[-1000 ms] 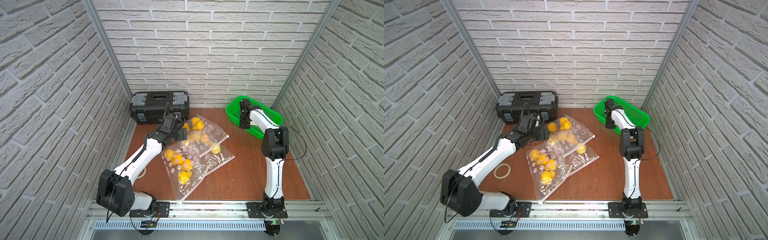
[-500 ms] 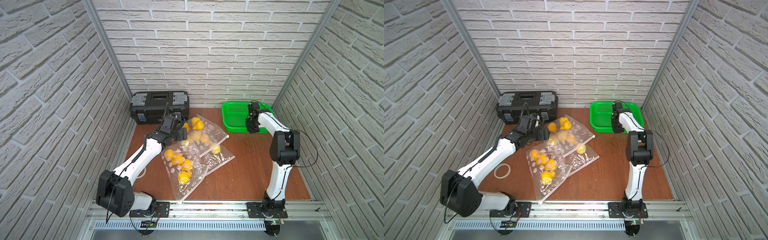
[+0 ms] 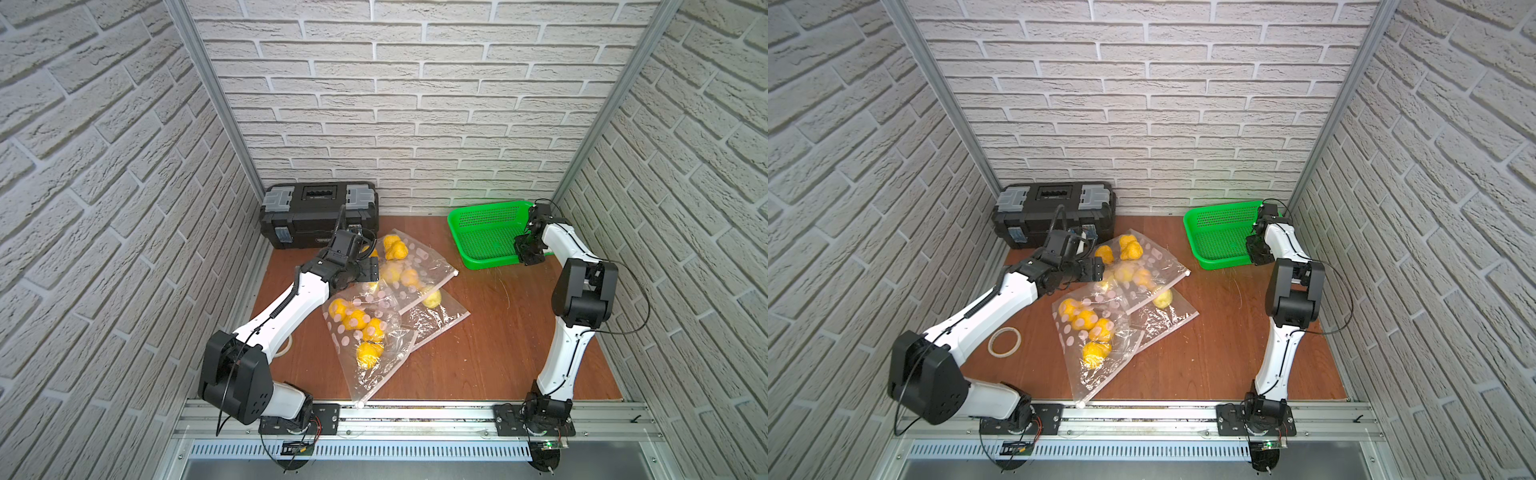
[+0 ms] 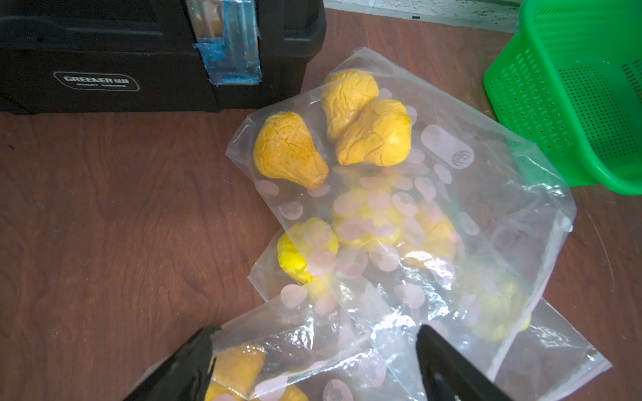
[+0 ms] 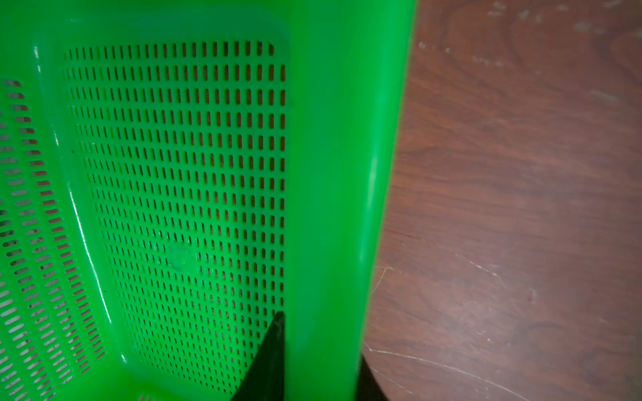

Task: Open the zip-top bag and take out the pear
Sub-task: Adjust the basket at the center of the board.

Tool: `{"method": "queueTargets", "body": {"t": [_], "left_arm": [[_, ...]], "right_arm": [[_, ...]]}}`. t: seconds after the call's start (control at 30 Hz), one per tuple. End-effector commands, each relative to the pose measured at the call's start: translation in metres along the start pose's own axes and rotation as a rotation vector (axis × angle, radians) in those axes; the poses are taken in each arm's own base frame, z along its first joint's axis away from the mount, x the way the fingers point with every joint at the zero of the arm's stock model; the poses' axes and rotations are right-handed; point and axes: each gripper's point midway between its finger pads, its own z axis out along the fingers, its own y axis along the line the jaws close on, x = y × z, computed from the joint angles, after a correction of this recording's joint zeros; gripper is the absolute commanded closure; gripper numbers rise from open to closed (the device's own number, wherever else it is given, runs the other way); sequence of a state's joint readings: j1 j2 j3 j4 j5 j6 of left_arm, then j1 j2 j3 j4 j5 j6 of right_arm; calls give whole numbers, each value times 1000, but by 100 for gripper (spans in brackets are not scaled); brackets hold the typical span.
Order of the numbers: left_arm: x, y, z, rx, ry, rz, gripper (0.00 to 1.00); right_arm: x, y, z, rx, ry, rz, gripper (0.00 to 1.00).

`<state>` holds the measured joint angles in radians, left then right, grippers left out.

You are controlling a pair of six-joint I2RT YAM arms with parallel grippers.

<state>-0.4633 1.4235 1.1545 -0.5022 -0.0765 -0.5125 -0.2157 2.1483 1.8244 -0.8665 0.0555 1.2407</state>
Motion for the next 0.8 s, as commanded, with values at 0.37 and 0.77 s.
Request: {"method": "queueTargets", "body": {"t": [0.37, 0.77], "left_arm": [[4, -54, -3, 0, 78, 361, 12], [45, -120, 42, -114, 252, 853, 17]], "right_arm": [[8, -17, -70, -70, -23, -162, 31], [66, -50, -120, -184, -18, -660, 32]]}}
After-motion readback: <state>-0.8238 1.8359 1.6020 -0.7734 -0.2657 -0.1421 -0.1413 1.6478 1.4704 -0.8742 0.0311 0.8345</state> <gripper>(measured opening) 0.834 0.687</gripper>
